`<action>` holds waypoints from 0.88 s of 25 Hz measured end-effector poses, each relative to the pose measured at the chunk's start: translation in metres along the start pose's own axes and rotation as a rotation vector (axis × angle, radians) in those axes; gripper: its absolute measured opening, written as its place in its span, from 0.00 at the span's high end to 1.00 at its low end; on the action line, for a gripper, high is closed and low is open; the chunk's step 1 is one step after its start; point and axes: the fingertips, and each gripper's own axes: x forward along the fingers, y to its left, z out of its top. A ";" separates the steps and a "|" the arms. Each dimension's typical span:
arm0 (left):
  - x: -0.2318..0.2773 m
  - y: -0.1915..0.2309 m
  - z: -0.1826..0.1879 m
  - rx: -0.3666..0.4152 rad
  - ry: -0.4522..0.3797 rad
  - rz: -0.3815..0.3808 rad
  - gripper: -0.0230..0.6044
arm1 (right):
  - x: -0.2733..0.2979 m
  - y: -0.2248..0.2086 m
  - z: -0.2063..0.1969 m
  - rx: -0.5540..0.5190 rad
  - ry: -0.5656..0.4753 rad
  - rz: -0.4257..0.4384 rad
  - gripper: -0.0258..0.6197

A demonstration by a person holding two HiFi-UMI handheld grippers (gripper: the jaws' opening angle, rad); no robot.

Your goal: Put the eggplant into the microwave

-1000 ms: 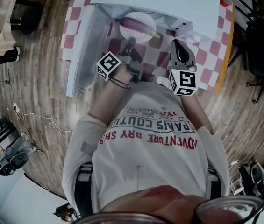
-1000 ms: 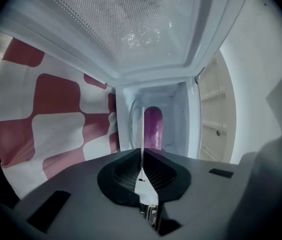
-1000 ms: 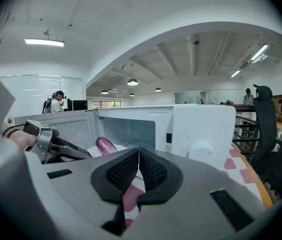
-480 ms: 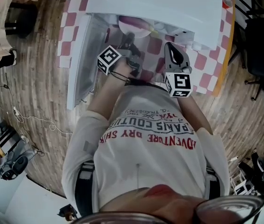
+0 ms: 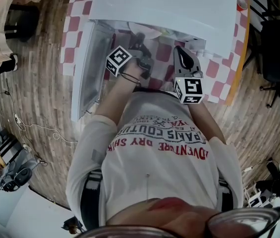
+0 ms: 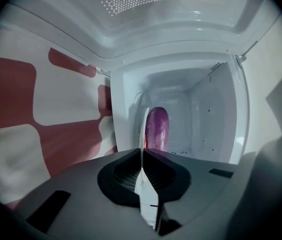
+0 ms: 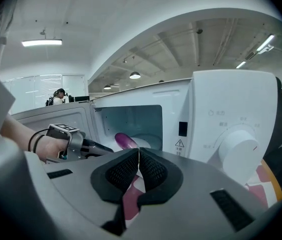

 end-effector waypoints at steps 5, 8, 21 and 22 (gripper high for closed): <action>0.010 -0.002 0.004 -0.004 -0.007 0.012 0.91 | 0.005 -0.002 -0.003 0.015 0.014 0.005 0.92; 0.015 -0.004 0.006 -0.004 -0.010 0.016 0.91 | 0.008 0.000 -0.004 0.017 0.021 0.013 0.92; 0.030 -0.011 0.010 0.049 -0.021 0.033 0.91 | 0.014 -0.004 -0.011 0.038 0.037 0.013 0.92; 0.031 -0.012 0.011 0.054 -0.020 0.034 0.91 | 0.014 -0.005 -0.012 0.040 0.038 0.011 0.92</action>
